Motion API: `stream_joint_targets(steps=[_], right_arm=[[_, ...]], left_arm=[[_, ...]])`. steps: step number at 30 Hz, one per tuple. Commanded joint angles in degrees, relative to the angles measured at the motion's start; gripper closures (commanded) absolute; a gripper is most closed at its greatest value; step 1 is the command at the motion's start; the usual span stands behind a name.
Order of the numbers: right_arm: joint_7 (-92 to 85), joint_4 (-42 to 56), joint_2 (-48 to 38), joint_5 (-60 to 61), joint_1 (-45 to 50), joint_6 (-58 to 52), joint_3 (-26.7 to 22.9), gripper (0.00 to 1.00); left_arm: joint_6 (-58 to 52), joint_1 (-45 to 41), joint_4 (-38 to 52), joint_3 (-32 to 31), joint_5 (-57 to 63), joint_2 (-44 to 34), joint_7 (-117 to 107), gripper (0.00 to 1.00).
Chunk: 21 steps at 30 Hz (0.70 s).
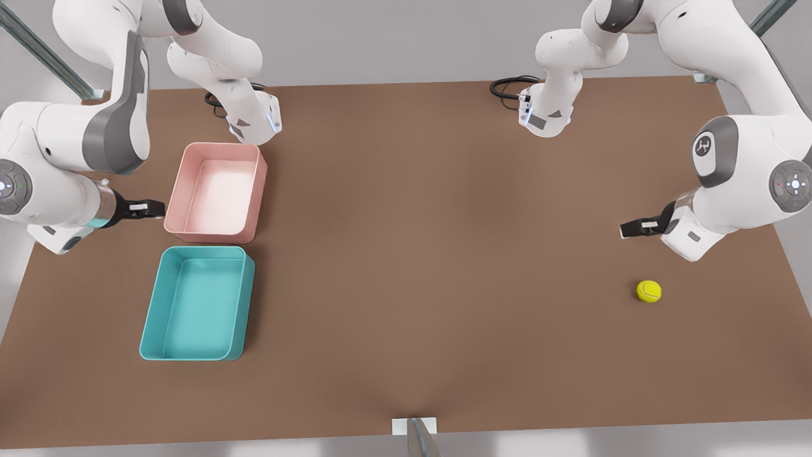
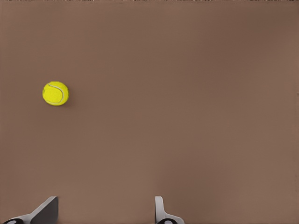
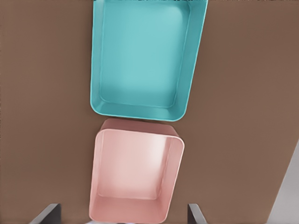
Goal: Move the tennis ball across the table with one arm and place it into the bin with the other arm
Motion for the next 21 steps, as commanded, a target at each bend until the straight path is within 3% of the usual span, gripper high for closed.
stream_joint_targets(steps=[1,3,4,5,6,7,9,11,13,16,21], right_arm=[[-1.9,-0.1,-0.2,0.5,0.0,0.7,-0.1,0.0],[-1.4,0.6,0.3,-0.1,0.3,0.4,-0.6,0.0],[-1.3,0.7,0.6,-0.9,0.5,0.2,-0.6,0.0],[-0.8,0.8,0.8,-1.5,0.9,0.3,-0.5,0.0],[-1.1,0.8,0.8,-1.2,0.9,0.3,-0.5,0.0],[-1.2,0.1,1.0,-1.3,0.9,0.3,-0.5,0.0],[-1.0,-1.6,1.0,-1.4,1.1,1.1,-0.5,0.0],[-1.0,-2.8,1.1,-1.4,0.7,3.1,-0.5,0.0],[-0.9,-4.9,0.5,-0.6,0.5,6.2,-0.5,0.0],[-1.0,-8.2,-1.7,0.5,-0.1,9.5,-0.5,0.0],[-1.0,-8.5,-1.4,0.4,0.0,9.3,-0.5,0.0]], left_arm=[[1.4,0.0,0.0,0.0,0.1,-0.1,-1.4,0.0],[2.7,0.1,-0.2,0.0,0.1,0.3,5.2,0.0],[4.8,0.4,-0.8,0.2,0.2,0.6,13.6,0.21],[5.2,1.7,-0.8,0.8,0.3,2.3,14.6,0.58],[7.8,2.4,-0.9,1.0,2.4,3.6,21.5,0.78],[12.2,3.9,-0.9,1.0,8.9,6.5,40.6,0.79],[24.7,7.2,-4.9,1.6,8.5,9.2,56.9,0.79],[32.1,9.0,-6.0,3.9,9.2,13.7,88.7,0.79],[33.3,9.1,-6.0,4.0,12.3,15.9,93.1,0.79],[46.4,10.7,-9.0,3.9,12.9,17.9,100.8,0.79],[46.4,12.0,-11.4,4.7,16.9,20.2,116.7,0.79]])
